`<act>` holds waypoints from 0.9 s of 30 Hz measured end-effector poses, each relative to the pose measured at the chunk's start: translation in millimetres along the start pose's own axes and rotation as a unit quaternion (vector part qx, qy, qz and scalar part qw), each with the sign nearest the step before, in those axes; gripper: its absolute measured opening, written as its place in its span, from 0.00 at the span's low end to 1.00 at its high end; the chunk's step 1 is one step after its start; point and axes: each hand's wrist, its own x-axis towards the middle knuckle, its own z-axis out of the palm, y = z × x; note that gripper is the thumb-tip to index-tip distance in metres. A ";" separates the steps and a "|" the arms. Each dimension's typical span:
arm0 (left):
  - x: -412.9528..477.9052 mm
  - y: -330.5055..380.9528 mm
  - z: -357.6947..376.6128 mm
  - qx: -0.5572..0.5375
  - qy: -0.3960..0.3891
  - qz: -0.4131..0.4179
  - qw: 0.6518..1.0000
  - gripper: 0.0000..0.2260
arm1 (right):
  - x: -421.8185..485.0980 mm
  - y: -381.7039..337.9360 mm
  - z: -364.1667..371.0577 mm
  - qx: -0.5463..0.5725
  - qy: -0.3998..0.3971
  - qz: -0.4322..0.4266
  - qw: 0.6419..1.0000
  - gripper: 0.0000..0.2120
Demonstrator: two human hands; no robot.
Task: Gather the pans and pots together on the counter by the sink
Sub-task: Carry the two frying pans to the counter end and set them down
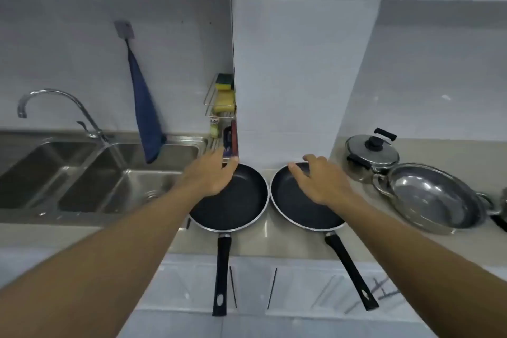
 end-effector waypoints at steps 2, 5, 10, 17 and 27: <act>2.3 0.7 24.7 0.009 -0.023 -0.030 0.999 0.32 | 1.7 22.3 13.4 -0.015 -0.016 0.016 1.000 0.33; -2.0 -8.4 68.9 0.005 -0.072 -0.079 0.994 0.32 | -6.5 62.8 47.7 -0.007 -0.062 0.043 0.997 0.32; -26.1 -16.7 127.6 0.002 -0.118 -0.134 0.984 0.30 | -37.9 120.1 103.8 0.000 -0.093 0.086 0.992 0.29; -65.6 -28.1 182.9 -0.038 -0.129 -0.241 0.961 0.22 | -67.4 162.5 143.9 0.037 -0.089 0.157 0.983 0.29; -78.3 -45.7 212.6 -0.089 -0.135 -0.334 0.929 0.19 | -68.6 178.4 175.8 0.066 -0.132 0.258 0.955 0.23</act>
